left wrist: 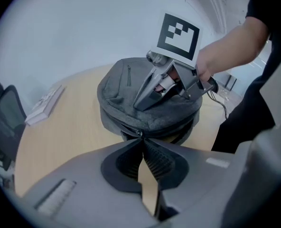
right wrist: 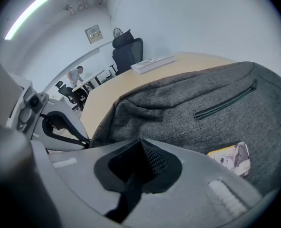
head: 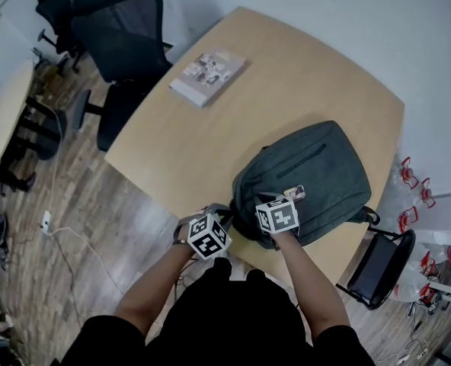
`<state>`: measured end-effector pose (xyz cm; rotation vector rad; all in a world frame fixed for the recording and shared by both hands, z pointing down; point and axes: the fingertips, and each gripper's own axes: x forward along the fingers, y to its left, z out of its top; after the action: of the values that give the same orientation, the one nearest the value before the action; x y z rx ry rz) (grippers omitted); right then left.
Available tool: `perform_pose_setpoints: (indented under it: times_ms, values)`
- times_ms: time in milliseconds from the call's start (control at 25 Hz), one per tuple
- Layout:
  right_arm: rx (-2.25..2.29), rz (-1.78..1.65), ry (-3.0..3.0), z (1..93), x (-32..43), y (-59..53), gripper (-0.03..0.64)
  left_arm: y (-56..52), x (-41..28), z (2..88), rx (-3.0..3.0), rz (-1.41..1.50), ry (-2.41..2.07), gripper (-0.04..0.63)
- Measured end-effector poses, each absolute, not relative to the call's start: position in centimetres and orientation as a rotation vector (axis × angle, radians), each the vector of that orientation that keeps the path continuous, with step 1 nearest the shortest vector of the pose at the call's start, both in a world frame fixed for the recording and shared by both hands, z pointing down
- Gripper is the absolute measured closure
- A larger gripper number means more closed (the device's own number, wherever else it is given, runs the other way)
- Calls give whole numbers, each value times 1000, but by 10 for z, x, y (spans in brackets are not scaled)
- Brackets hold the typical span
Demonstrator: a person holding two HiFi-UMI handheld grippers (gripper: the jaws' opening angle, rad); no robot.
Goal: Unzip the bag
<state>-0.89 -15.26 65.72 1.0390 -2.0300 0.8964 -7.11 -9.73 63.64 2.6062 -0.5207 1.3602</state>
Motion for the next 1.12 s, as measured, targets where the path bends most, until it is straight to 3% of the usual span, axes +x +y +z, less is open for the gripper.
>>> perform_pose_setpoints:
  times_ms: [800,1120]
  values:
    - [1134,991,-2019,657,-9,-168,612,-40,-27,632,2581,1253,-503,569]
    - [884,706,-2264,604,5,-149,611,-39,-29,633,2587,1227,-549,569]
